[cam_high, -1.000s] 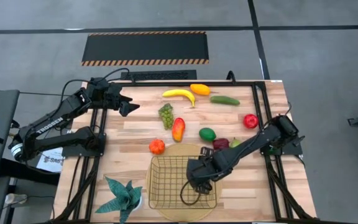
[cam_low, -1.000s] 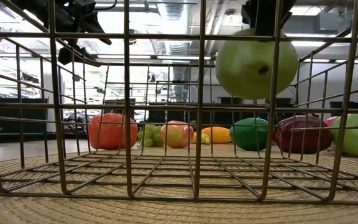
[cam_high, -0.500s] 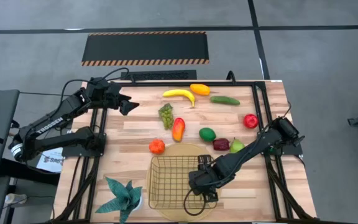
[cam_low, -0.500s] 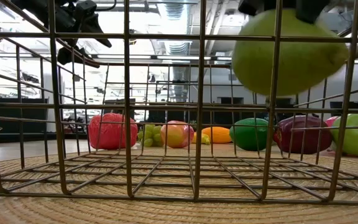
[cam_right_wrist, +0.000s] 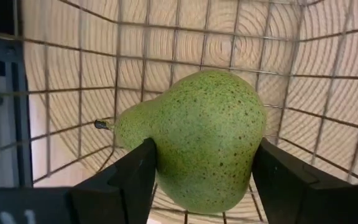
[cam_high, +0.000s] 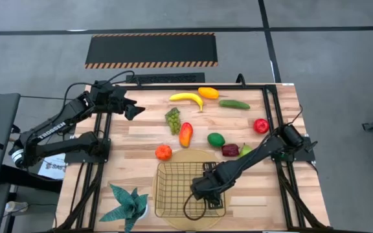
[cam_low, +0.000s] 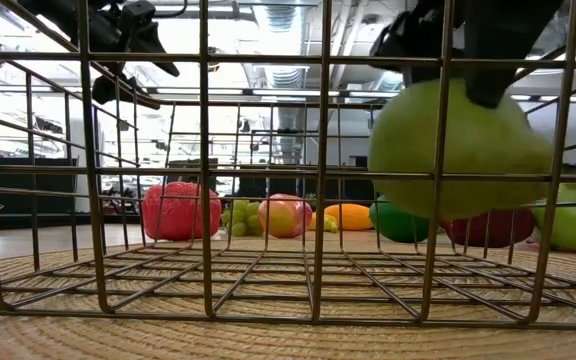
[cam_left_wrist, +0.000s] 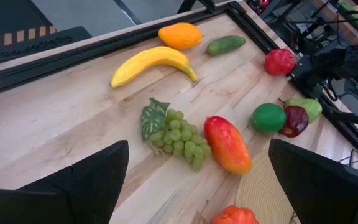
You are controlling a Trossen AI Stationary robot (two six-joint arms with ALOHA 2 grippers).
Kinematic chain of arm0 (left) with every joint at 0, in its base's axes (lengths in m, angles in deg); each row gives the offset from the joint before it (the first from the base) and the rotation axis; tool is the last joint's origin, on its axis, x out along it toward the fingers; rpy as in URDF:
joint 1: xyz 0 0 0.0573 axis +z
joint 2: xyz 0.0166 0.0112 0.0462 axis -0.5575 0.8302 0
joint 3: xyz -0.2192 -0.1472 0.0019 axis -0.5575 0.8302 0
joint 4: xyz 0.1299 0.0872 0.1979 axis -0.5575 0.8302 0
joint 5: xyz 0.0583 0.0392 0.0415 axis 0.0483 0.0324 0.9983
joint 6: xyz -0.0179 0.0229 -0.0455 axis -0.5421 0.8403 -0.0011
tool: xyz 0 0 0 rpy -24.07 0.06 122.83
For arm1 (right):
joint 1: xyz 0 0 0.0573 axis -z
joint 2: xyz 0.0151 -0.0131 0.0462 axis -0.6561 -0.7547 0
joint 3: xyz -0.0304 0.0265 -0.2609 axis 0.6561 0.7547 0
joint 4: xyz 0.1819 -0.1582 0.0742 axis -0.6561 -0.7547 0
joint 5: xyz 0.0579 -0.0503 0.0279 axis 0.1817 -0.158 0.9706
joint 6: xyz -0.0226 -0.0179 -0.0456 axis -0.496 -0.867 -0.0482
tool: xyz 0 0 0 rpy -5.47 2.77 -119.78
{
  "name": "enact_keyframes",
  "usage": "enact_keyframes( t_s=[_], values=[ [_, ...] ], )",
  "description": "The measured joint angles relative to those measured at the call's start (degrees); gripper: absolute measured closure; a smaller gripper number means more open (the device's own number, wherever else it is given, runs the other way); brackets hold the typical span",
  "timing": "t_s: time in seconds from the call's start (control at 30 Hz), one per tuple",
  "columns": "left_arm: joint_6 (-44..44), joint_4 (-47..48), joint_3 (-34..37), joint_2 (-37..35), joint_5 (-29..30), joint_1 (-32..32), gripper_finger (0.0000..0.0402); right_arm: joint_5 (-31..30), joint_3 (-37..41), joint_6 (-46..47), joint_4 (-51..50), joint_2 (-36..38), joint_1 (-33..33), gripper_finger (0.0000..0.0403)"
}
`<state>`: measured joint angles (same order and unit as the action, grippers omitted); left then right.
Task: Build produce basket
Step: Put the top pear into the wire basket, then put the dark red apple into the wire basket
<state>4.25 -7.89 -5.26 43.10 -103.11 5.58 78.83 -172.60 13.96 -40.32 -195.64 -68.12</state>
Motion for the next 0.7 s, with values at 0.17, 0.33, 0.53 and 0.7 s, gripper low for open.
enact_keyframes(
  t_s=[0.17,0.33,0.53,0.7],
  values=[
    [0.0,0.3,0.0,0.0,0.0,0.0,0.0028,0.8,0.0,0.6,-0.3,-0.4,0.3,0.0129],
    [-0.1,0.3,0.0,0.0,0.0,0.0,0.0028,0.8,0.0,0.9,-0.2,-0.3,0.7,0.0090],
    [-0.1,0.3,0.0,0.0,0.0,0.0,0.0028,0.9,-0.2,1.6,-0.5,-0.1,1.0,0.0081],
    [0.0,0.2,0.0,0.0,0.0,0.0,0.0028,1.0,-4.7,1.5,-3.4,3.6,3.4,0.0081]
  ],
)
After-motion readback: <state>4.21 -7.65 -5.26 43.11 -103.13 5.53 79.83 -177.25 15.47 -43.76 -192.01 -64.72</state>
